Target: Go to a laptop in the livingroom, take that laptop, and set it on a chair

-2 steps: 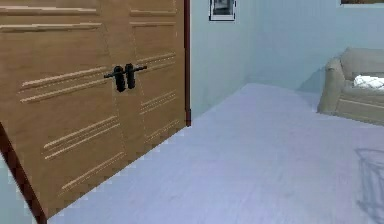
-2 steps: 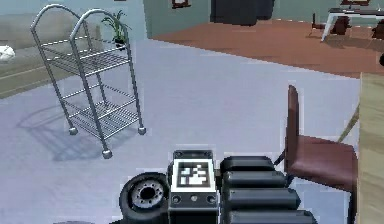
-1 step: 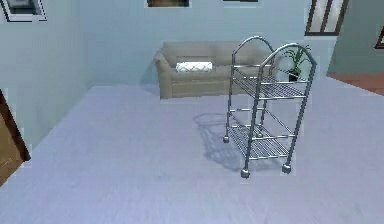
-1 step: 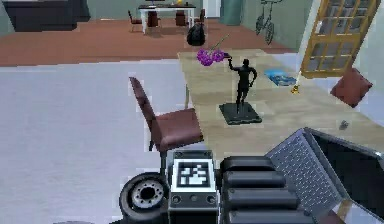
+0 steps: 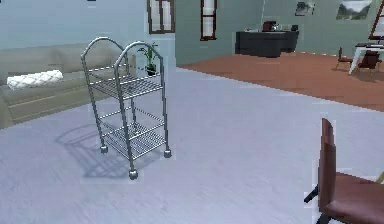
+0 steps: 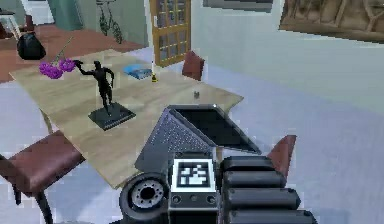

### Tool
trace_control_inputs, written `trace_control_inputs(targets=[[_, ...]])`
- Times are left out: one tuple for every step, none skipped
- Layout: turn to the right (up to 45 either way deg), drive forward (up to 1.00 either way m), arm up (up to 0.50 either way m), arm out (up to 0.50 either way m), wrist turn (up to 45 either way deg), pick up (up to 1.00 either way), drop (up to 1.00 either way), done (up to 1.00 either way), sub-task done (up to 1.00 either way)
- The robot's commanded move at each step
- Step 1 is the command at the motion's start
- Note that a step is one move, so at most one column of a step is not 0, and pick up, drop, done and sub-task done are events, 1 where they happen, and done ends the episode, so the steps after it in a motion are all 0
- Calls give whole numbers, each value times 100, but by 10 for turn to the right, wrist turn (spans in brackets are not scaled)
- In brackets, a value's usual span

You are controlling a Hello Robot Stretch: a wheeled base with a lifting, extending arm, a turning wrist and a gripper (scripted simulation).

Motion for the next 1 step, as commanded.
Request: trace_control_inputs(targets=[[0, 50, 0, 0, 0, 0, 0, 0, 0]])
